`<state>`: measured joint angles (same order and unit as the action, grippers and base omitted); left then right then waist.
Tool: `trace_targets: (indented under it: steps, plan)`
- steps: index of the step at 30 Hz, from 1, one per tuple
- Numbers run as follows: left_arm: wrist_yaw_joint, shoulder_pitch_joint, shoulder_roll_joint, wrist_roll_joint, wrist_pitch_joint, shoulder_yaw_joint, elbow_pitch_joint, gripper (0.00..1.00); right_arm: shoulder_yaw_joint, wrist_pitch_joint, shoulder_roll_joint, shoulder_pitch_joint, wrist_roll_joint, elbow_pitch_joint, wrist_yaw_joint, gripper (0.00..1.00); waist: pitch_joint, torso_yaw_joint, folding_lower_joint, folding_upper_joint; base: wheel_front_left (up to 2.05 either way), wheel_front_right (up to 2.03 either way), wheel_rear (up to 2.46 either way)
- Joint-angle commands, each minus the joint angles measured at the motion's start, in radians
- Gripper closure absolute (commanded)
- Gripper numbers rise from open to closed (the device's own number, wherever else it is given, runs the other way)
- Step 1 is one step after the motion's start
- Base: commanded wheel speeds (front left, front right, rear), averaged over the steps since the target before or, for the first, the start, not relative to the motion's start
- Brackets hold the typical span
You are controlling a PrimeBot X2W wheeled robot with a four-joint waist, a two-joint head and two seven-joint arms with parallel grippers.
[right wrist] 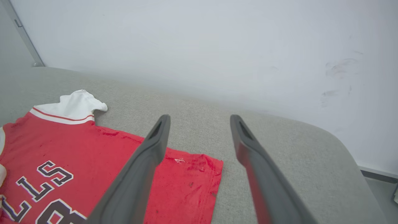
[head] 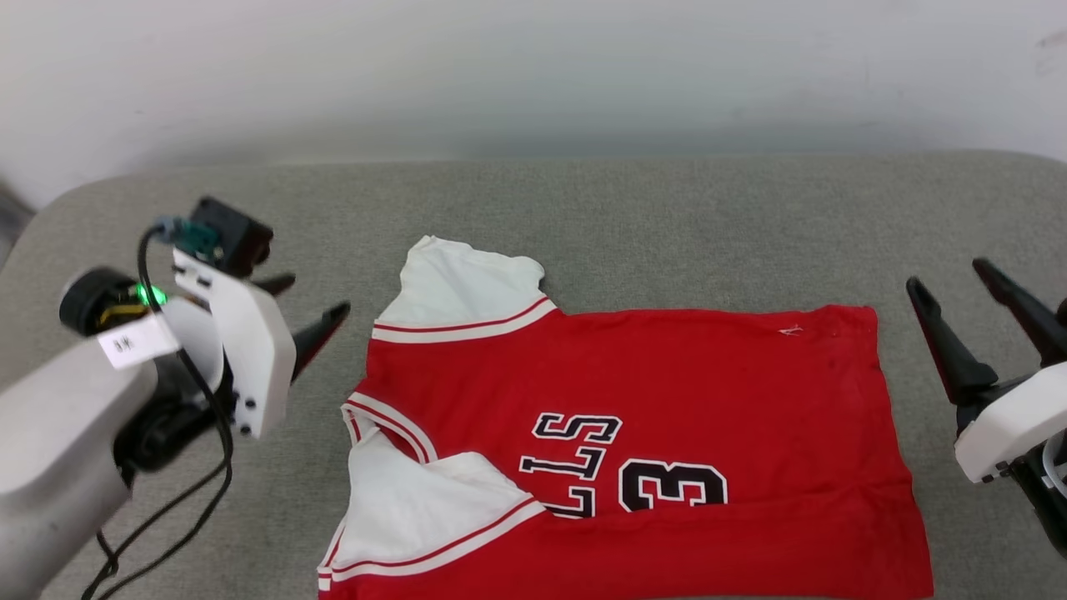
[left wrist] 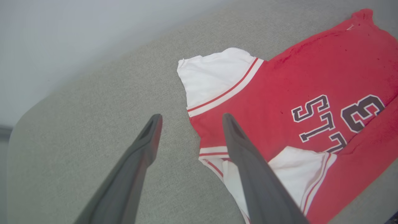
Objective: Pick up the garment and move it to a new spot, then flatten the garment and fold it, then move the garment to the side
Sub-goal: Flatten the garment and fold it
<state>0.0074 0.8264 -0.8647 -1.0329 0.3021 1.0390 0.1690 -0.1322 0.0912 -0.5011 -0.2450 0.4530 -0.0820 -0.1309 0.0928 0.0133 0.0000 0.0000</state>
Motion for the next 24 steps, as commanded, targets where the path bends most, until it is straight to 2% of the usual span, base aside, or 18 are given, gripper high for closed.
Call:
trace_targets:
  steps: [1,5,10,18,24]
  plan:
    - [0.008,0.033,0.014,0.012,-0.013,-0.016,0.012,0.0,0.031,-0.027,0.034,0.016,-0.036,0.03,0.0,0.0,0.026,-0.019,0.0,0.0,0.0,0.0,0.0]
    - [0.011,0.126,0.043,0.029,0.001,-0.042,0.07,0.0,0.101,-0.086,0.121,0.054,-0.133,0.127,0.0,0.0,0.079,-0.051,0.0,0.0,0.0,0.0,0.0]
    - [-0.006,0.254,0.074,0.02,0.085,-0.063,0.15,0.0,0.146,-0.13,0.213,0.096,-0.217,0.244,0.0,0.0,0.168,-0.101,0.0,0.0,0.0,0.0,0.0]
    - [-0.059,0.42,0.106,-0.044,0.344,-0.052,0.289,0.0,0.147,-0.146,0.287,0.094,-0.273,0.331,0.0,0.0,0.312,-0.177,0.0,0.0,0.0,0.0,0.0]
    - [-0.06,0.501,0.113,-0.091,0.554,-0.031,0.356,0.0,0.139,-0.15,0.308,0.063,-0.281,0.342,0.0,0.0,0.398,-0.208,0.0,0.0,0.0,0.0,0.0]
